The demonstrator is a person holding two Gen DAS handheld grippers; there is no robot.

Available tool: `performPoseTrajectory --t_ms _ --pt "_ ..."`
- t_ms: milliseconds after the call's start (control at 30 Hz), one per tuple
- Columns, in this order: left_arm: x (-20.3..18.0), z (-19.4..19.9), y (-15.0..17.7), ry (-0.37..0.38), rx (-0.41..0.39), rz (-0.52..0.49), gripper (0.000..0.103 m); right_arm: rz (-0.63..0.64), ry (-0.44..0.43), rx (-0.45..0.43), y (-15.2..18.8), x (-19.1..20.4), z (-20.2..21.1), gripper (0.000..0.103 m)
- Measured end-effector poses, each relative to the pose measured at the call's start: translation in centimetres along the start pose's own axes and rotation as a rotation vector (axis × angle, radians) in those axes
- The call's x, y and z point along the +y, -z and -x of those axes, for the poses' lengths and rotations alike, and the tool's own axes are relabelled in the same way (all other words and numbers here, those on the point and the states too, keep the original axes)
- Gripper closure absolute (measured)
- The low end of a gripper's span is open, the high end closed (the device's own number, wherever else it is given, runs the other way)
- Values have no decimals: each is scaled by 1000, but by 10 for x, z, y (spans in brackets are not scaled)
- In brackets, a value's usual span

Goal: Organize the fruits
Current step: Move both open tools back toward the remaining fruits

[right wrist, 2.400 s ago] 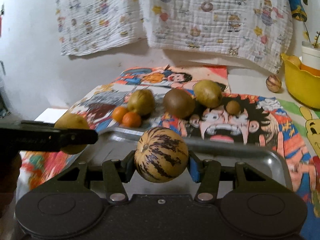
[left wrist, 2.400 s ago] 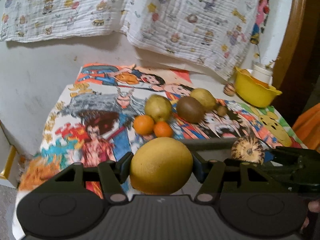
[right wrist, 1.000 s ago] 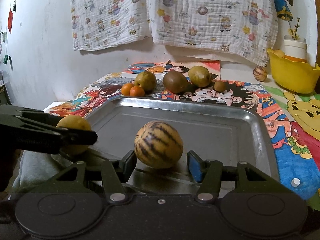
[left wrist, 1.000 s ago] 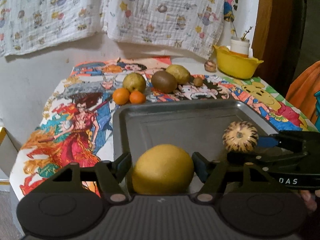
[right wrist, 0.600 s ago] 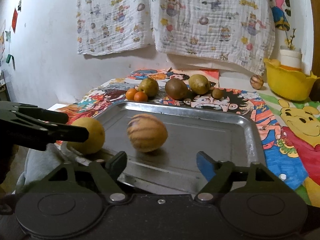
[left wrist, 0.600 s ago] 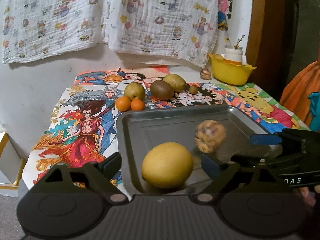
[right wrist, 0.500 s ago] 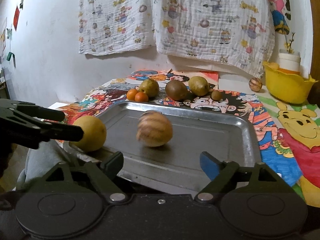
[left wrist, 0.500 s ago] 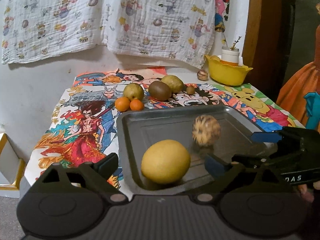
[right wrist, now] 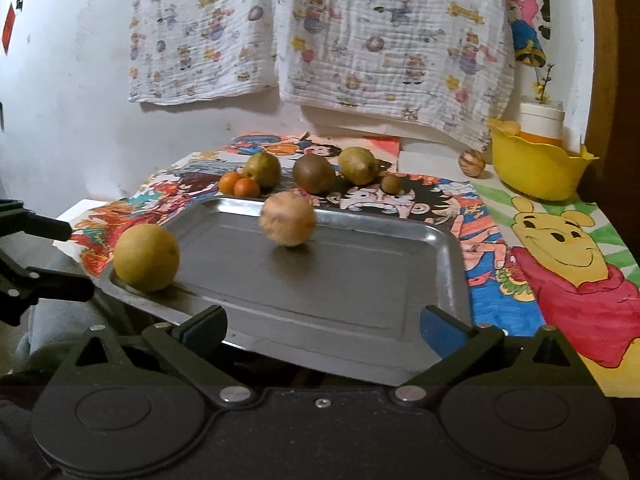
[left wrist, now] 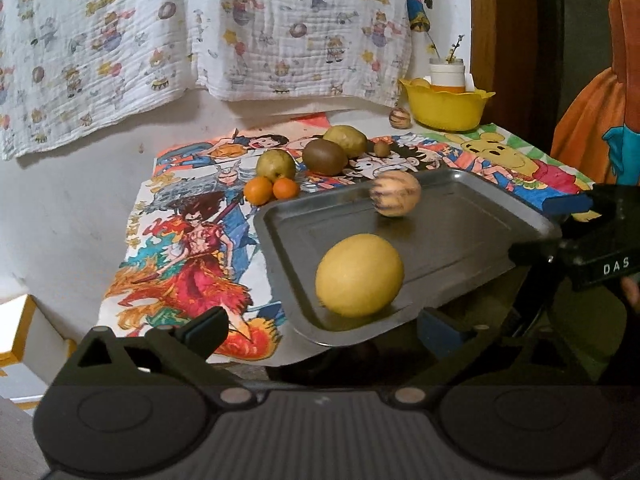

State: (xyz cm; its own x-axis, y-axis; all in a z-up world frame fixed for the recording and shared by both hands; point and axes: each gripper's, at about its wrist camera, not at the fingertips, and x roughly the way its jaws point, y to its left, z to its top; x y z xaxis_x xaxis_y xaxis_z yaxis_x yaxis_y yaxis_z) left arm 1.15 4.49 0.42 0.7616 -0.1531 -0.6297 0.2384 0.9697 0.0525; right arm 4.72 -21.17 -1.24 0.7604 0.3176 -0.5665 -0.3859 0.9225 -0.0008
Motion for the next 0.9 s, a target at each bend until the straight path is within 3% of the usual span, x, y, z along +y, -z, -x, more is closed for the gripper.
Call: performPoseTrajectory --t_ms 367,633,900 --pt "28 -2 -19 -34 -15 65 0 28 12 -6 -23 0 -20 1" --pt "51 -15 -34 -61 -38 103 0 -8 -25 17 -43 -2 -49 1" --pt "88 -51 -55 -25 -10 230 0 -8 -32 28 -65 0 -85 1"
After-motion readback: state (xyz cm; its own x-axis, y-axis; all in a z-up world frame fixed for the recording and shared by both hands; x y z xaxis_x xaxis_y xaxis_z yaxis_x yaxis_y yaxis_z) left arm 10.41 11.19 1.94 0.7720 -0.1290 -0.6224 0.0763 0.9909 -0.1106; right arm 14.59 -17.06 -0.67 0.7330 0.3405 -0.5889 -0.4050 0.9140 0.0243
